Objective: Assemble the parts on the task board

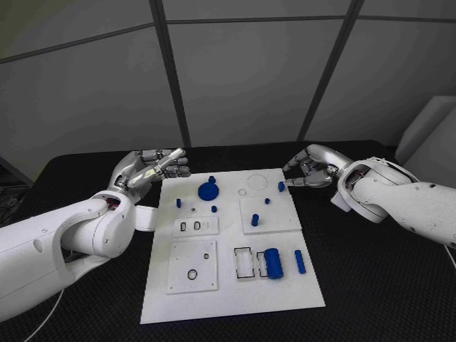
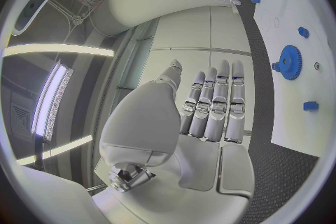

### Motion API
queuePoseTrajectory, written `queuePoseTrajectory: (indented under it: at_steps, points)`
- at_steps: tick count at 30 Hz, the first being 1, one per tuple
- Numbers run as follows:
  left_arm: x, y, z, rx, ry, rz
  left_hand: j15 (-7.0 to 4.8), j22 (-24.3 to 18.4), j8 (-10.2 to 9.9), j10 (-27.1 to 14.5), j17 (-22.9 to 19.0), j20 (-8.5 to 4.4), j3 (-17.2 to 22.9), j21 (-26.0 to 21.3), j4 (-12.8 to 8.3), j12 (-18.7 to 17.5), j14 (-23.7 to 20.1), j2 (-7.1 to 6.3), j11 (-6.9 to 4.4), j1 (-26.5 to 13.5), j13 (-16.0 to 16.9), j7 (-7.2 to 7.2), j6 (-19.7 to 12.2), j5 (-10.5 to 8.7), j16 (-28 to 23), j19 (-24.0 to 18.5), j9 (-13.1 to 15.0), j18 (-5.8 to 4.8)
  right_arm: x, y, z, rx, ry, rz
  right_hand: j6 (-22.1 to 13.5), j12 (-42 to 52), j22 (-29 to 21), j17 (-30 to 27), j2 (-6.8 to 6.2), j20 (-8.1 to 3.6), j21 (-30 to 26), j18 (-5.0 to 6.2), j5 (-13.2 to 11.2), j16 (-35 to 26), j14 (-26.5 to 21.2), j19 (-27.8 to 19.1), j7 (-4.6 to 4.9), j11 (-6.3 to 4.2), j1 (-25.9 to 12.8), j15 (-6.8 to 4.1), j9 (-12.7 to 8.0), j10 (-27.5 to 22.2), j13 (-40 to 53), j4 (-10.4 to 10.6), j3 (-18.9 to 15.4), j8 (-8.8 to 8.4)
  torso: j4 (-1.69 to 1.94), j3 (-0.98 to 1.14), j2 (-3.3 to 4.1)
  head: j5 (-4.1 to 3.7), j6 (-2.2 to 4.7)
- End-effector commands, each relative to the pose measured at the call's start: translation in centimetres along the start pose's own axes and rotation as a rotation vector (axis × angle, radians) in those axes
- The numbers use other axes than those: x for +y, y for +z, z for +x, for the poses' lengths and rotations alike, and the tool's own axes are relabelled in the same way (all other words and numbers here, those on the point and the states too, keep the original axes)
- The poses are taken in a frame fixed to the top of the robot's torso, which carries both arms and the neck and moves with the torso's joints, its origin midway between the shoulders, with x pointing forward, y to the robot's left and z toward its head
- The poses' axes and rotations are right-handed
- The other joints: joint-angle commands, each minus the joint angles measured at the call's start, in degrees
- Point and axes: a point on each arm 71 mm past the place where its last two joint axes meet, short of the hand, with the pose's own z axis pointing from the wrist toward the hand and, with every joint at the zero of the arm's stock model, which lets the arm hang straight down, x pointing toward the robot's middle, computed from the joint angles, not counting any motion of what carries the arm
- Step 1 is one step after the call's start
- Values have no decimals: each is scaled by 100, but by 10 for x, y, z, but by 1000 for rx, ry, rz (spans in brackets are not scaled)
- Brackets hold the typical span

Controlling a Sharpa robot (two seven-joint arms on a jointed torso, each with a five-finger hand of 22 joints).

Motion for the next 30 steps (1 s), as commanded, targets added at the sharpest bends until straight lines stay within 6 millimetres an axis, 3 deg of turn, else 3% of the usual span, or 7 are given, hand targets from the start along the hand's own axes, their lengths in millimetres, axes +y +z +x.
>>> queuePoseTrajectory:
  at_steps: [1, 11, 17, 30]
  points:
    - [-1, 1, 1, 15, 0, 12, 0, -8, -20, 29, 6, 15, -12, -39, -36, -25, -23, 34, 21, -38, -4, 10, 23, -33, -35, -40, -4, -51, 1, 3, 2, 21, 17, -17, -45, -35, -14, 1463, 6, 4, -22, -43, 45, 7, 596, -59, 7, -4, 64, -12, -10, -53, -10, -45, -8, -42, 9, -10, 9, 9, -20]
    - [-1, 1, 0, 12, 1, 11, 0, -8, -20, 29, 6, 15, -12, -39, -36, -25, -23, 34, 21, -38, -4, 10, 23, -33, -35, -40, -4, -51, 0, 10, 12, 49, 1, -7, -36, -31, -11, 1478, 39, 8, -22, -43, 53, 14, 600, -58, 12, 1, 77, -8, -7, -47, -3, -47, -4, -39, 15, -24, 6, 1, -58]
    - [-1, 1, -1, 10, 2, 11, 0, -8, -20, 29, 6, 15, -12, -39, -36, -25, -23, 34, 21, -38, -4, 10, 23, -33, -35, -40, -4, -51, -3, 10, 19, 74, -7, 2, -35, -32, -12, 1479, 40, 8, -23, -43, 53, 14, 600, -59, 13, 1, 78, -8, -7, -48, -4, -47, -4, -39, 7, -11, 7, 28, -86]
    - [0, 2, -2, 7, 3, 11, 0, -9, -21, 30, 7, 16, -11, -39, -41, -25, -23, 35, 21, -35, -4, 11, 25, -33, -40, -41, -4, -51, -2, 13, 24, 86, -35, 3, 13, -18, 1, 1493, 110, 14, -17, -45, 72, 21, 604, -52, 17, 4, 87, -3, 4, -32, 16, -43, 7, -18, 11, -12, 4, 25, -107]
